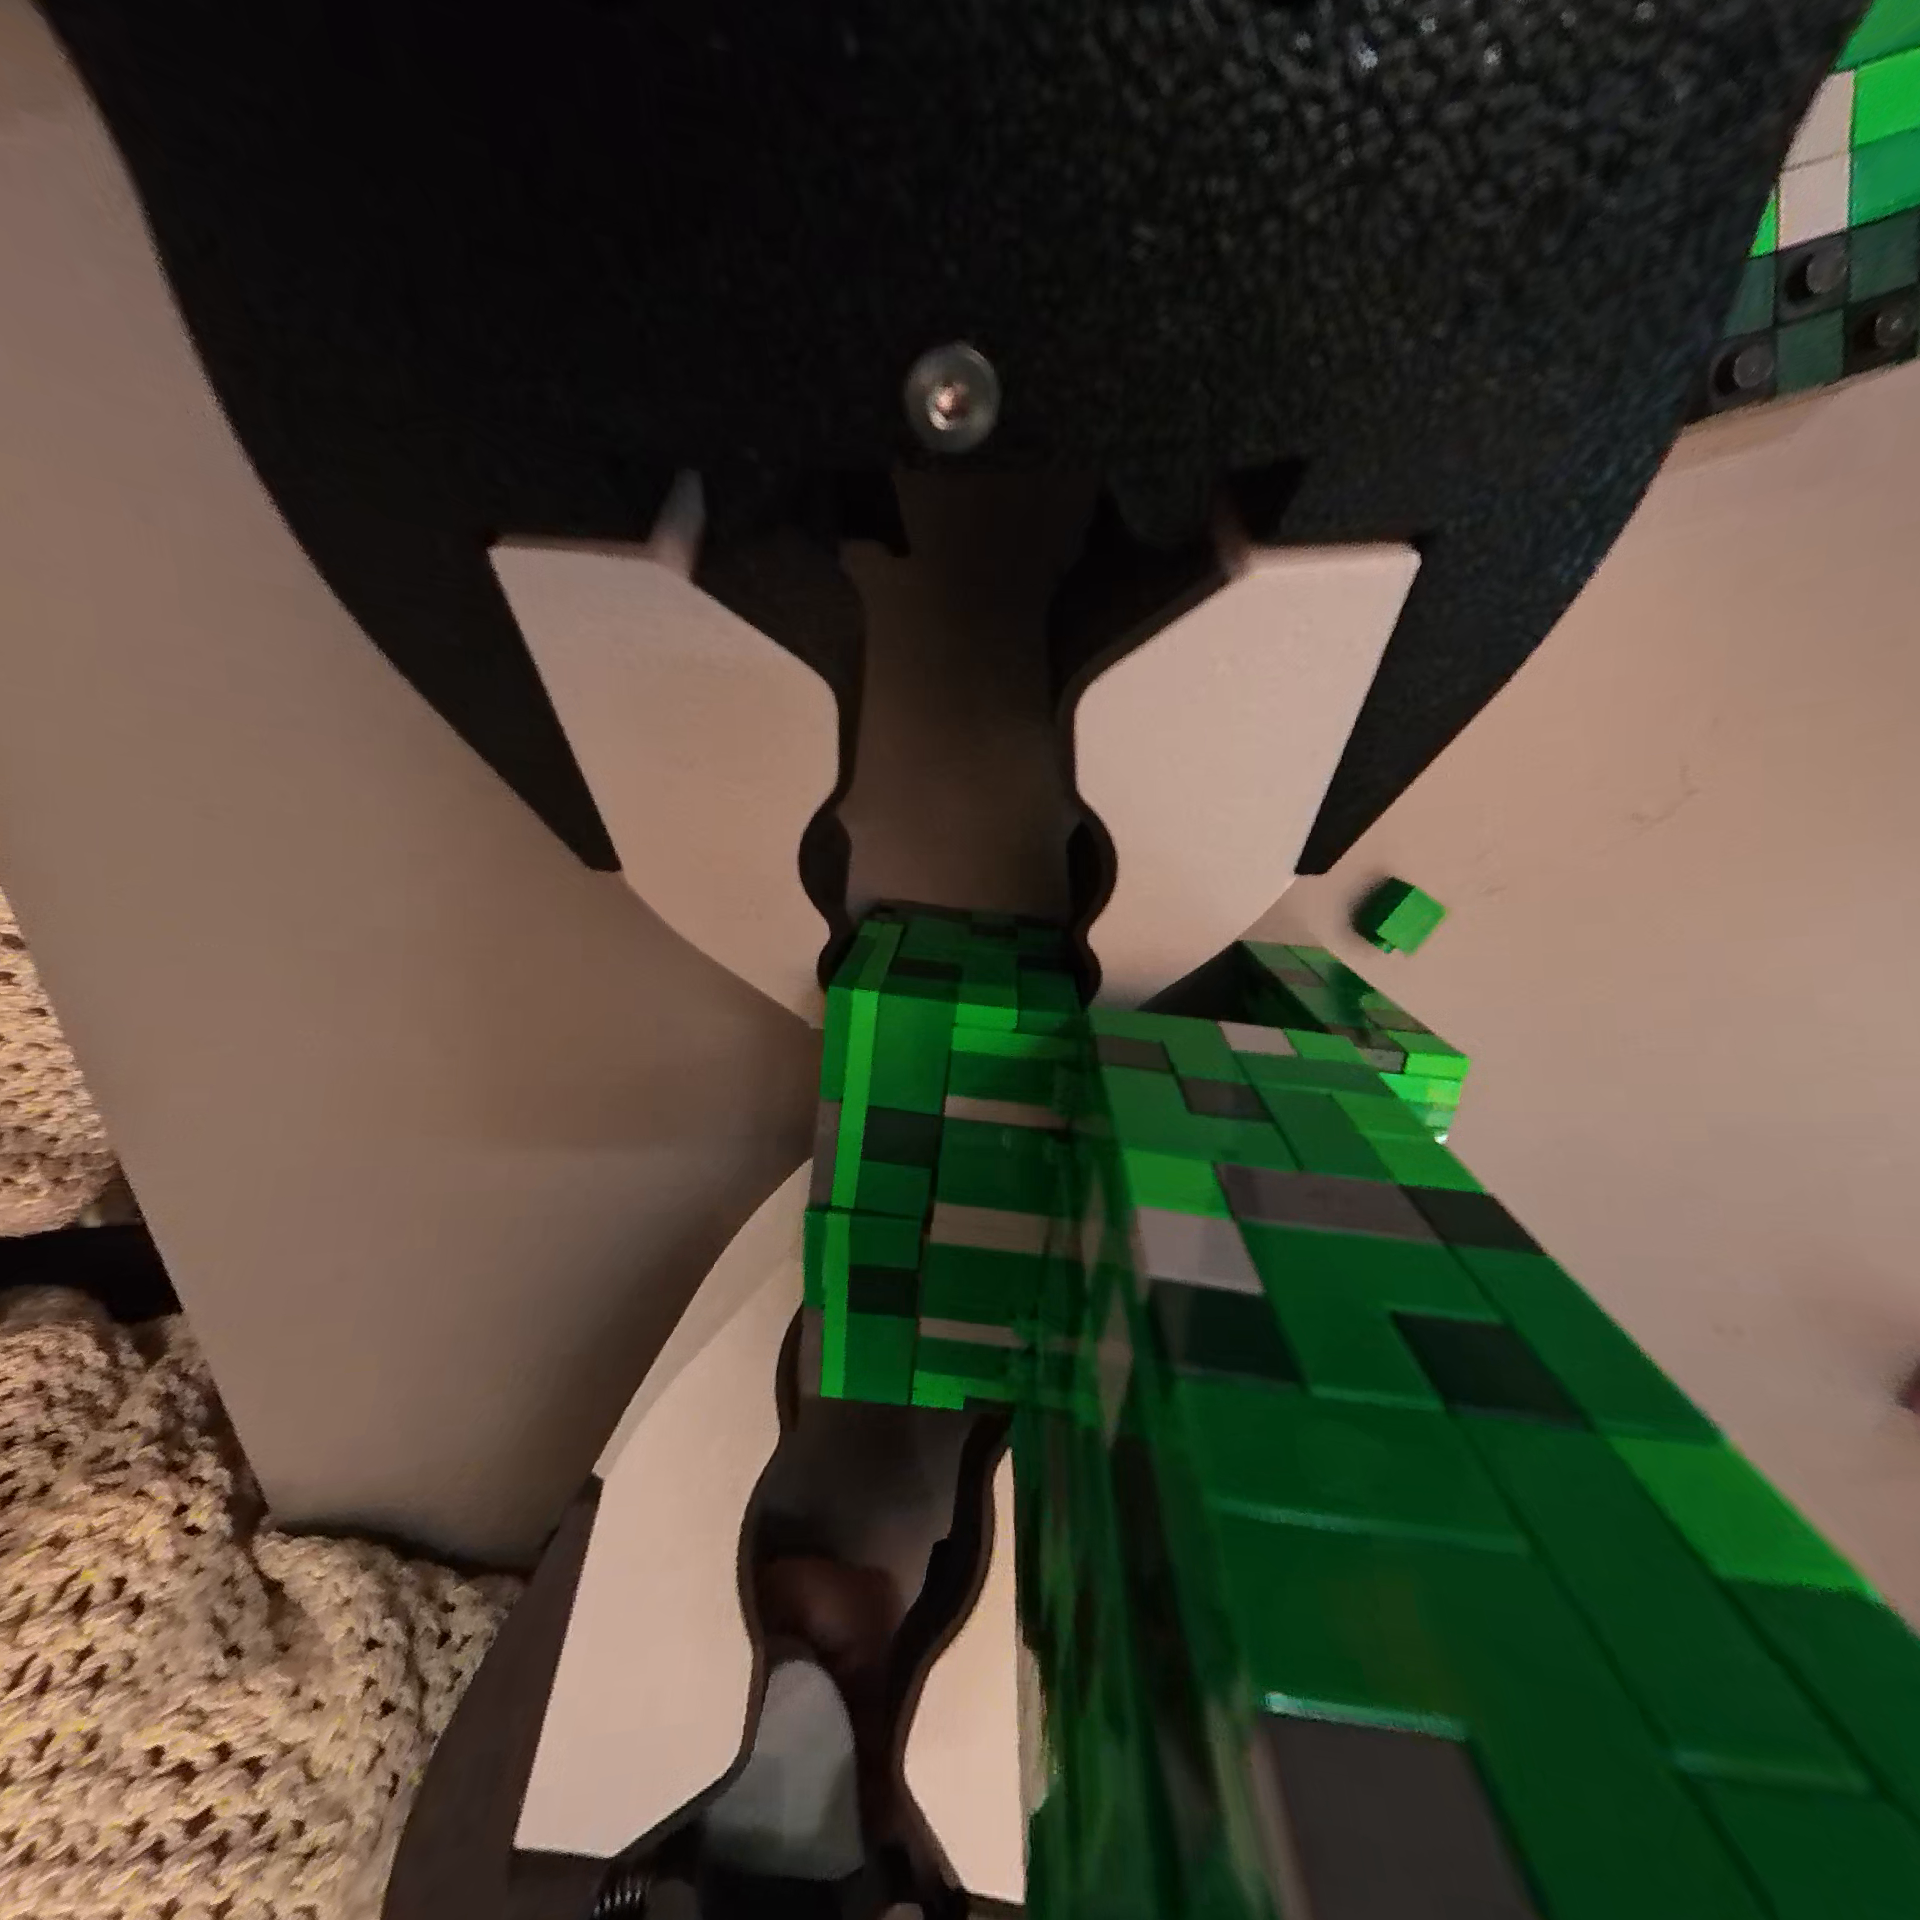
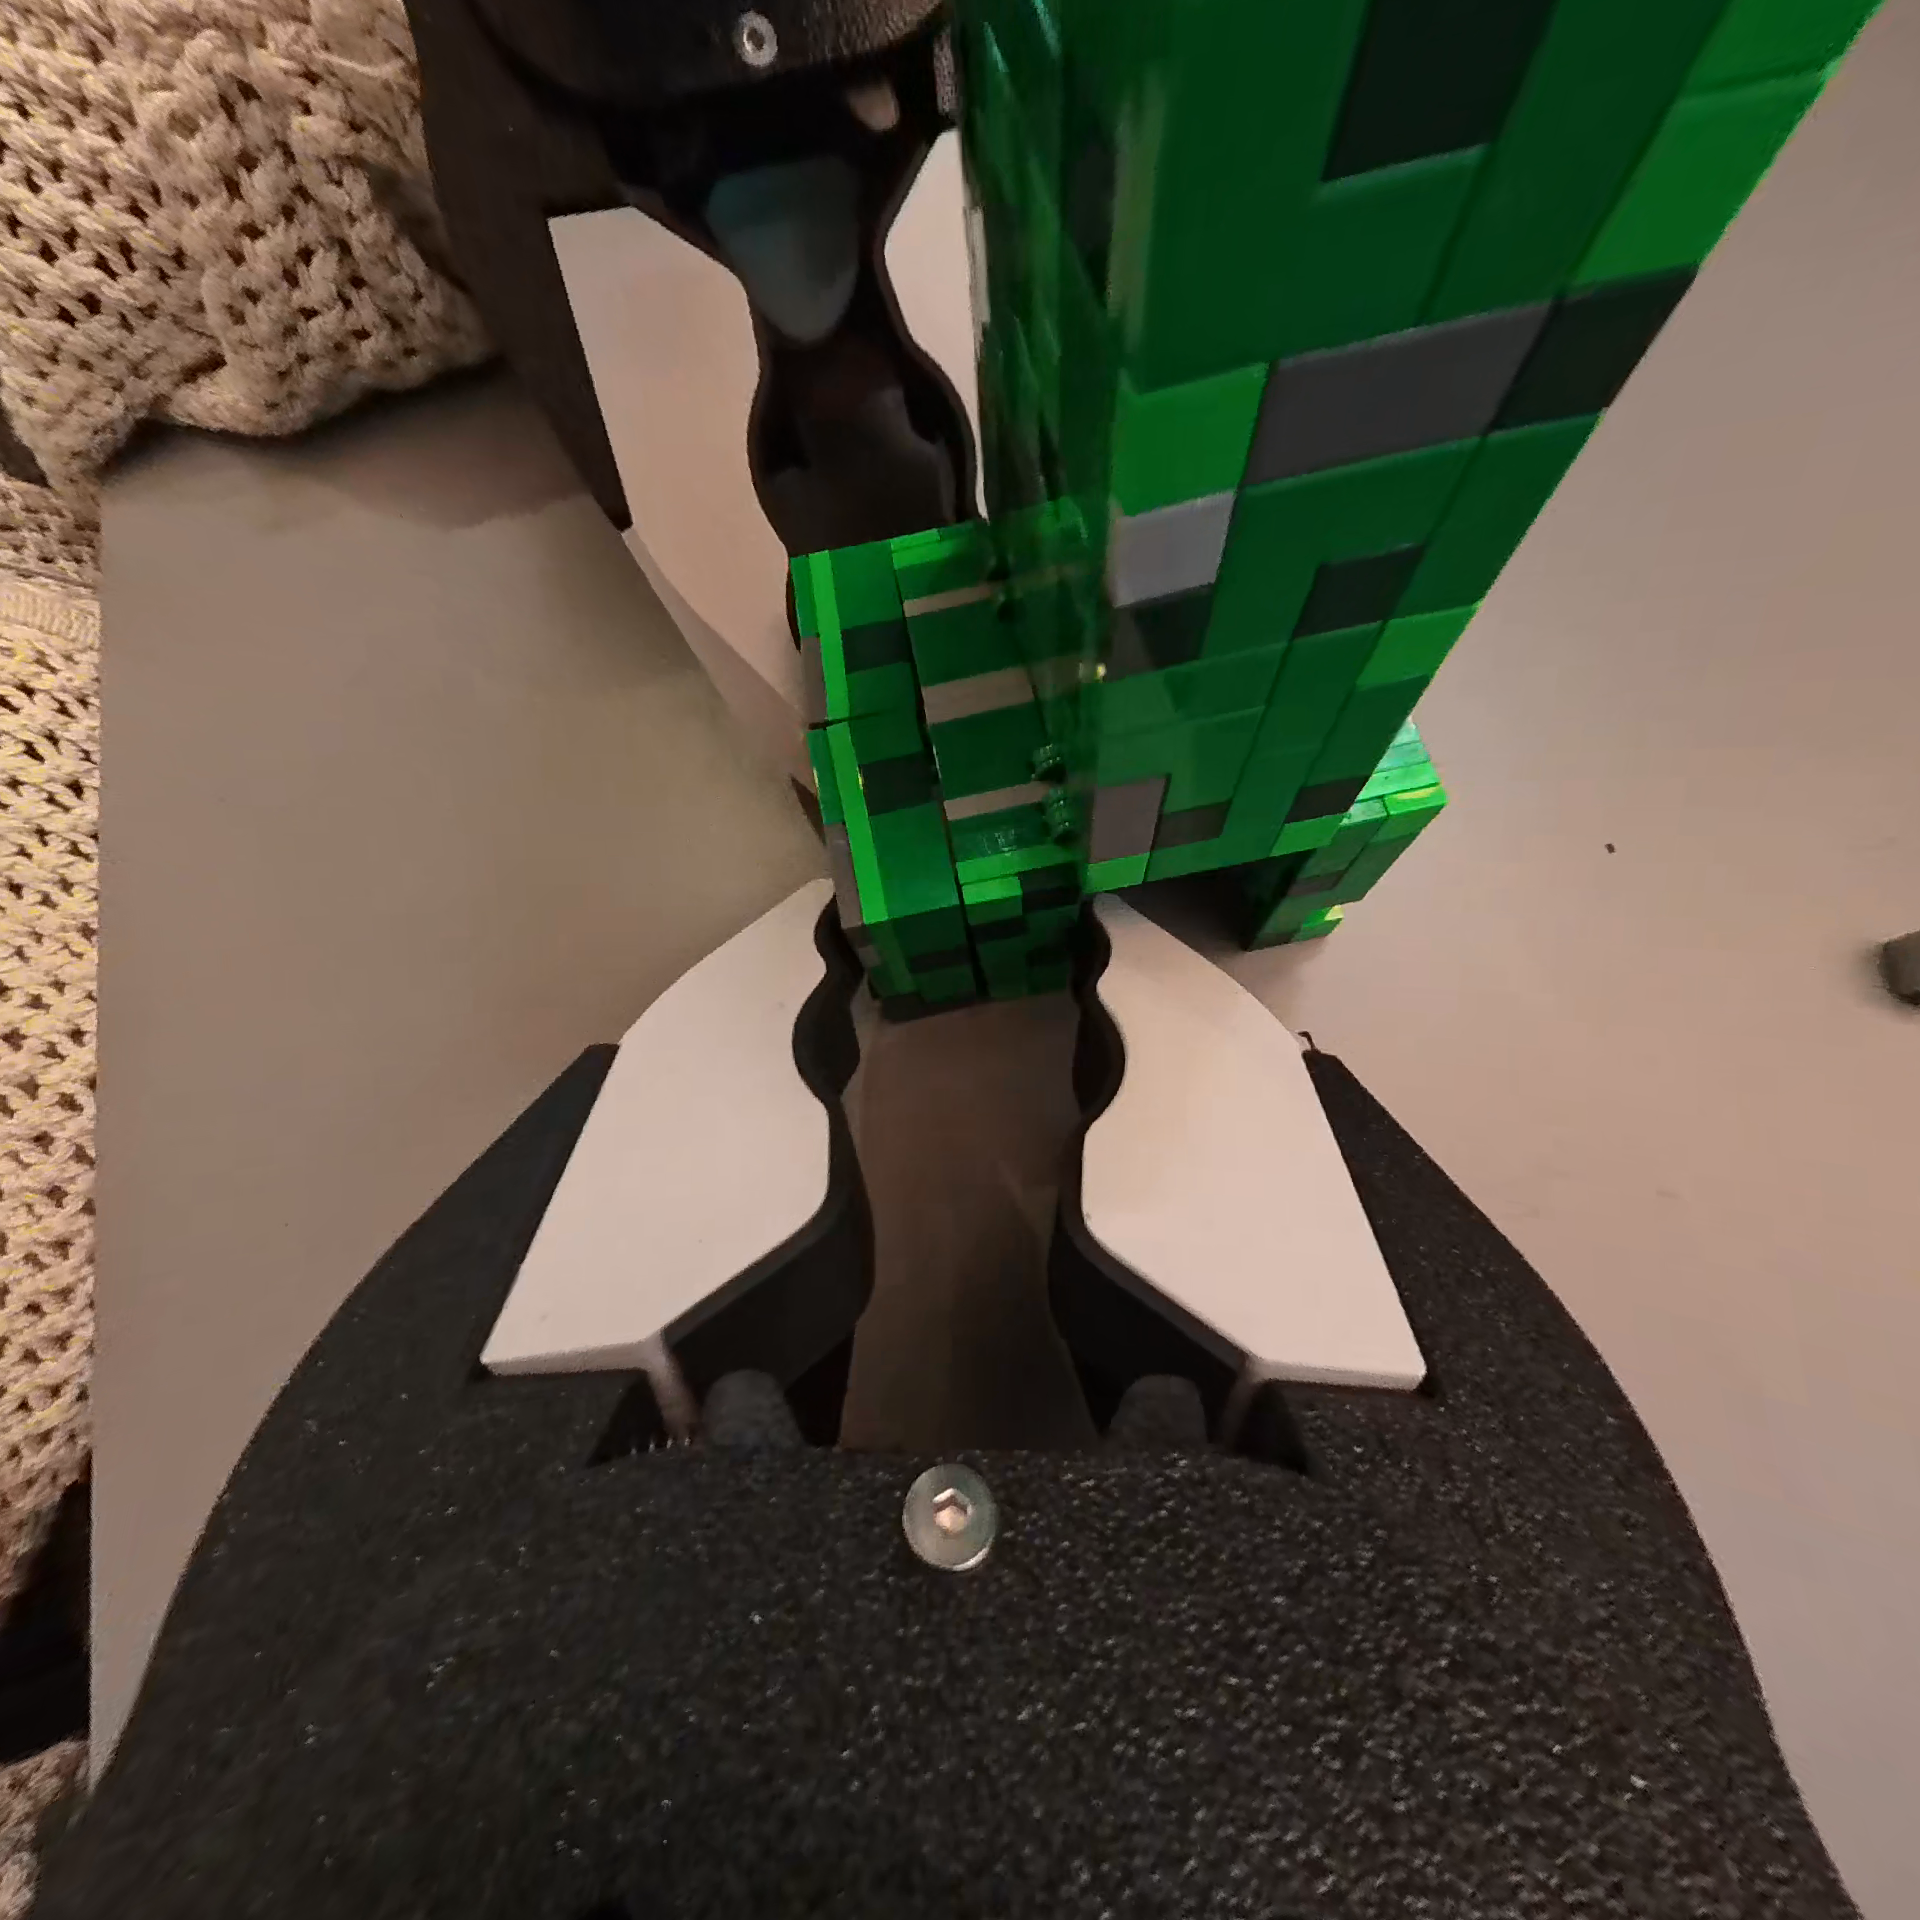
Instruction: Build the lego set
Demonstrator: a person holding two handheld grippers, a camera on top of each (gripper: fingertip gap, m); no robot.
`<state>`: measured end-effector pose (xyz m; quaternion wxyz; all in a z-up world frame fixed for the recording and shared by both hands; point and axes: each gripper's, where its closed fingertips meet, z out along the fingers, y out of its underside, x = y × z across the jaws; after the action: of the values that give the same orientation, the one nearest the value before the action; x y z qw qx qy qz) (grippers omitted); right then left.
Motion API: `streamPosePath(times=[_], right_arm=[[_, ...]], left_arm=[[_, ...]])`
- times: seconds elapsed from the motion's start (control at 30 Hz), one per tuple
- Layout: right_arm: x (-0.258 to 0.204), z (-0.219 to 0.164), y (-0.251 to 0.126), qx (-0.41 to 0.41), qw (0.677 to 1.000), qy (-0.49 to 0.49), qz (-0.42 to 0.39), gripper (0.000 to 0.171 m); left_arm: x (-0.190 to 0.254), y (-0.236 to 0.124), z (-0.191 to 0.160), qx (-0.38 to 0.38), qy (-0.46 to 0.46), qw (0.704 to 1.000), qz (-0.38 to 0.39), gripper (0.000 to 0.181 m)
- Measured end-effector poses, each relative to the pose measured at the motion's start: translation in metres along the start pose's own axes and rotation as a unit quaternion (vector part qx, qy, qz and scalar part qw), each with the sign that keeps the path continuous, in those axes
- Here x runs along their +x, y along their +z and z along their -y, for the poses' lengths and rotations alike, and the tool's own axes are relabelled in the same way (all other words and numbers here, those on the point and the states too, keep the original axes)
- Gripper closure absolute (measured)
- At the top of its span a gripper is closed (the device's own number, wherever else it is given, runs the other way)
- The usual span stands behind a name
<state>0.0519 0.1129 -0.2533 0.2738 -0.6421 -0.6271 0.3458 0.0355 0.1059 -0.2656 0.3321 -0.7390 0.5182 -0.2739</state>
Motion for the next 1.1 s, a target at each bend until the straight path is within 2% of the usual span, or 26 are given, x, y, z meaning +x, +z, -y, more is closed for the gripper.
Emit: streamPosePath(times=[0.03,0.07,0.13,0.2,0.33,0.4,0.43,0.53,0.77,0.97,1.1], right_arm=[[0.0,0.0,0.0,0.0,1.0,0.0,-0.001,0.133],[0.001,0.0,0.0,0.001,1.0,0.002,-0.002,0.132],[0.001,0.0,0.001,0.0,1.0,0.007,-0.003,0.118],[0.002,0.0,0.001,-0.002,1.0,0.003,-0.008,0.132],[0.0,-0.001,0.002,-0.002,1.0,0.001,-0.016,0.133],[-0.004,-0.003,-0.001,-0.002,1.0,0.011,-0.011,0.117],[-0.004,-0.003,-0.003,0.005,1.0,0.016,-0.016,0.114],[-0.009,0.0,-0.006,0.021,0.999,0.021,-0.021,0.112],[-0.052,0.003,0.006,0.004,1.0,-0.008,-0.017,0.105],[-0.04,-0.006,-0.031,0.053,0.994,0.045,-0.088,0.109],[-0.014,-0.016,-0.031,0.039,0.989,0.075,-0.121,0.106]], left_arm=[[0.0,0.0,0.0,0.0,0.0,1.0,0.0,0.143],[0.0,0.0,0.0,0.001,0.0,1.0,0.0,0.143],[-0.001,0.0,-0.003,-0.008,-0.002,1.0,0.007,0.142],[0.001,-0.001,-0.006,-0.016,0.002,1.0,0.017,0.136],[0.008,-0.011,-0.014,-0.012,-0.013,1.0,0.004,0.127],[0.012,-0.02,-0.018,-0.002,-0.028,1.0,-0.003,0.123],[0.012,-0.025,-0.019,0.008,-0.035,0.999,-0.006,0.122],[0.013,-0.038,-0.019,0.034,-0.053,0.998,-0.012,0.122],[0.013,-0.052,-0.032,0.018,-0.042,0.999,0.014,0.118],[0.014,-0.048,-0.016,0.034,-0.046,0.998,0.033,0.086],[0.018,-0.036,-0.018,-0.011,0.007,0.997,0.072,0.079]])
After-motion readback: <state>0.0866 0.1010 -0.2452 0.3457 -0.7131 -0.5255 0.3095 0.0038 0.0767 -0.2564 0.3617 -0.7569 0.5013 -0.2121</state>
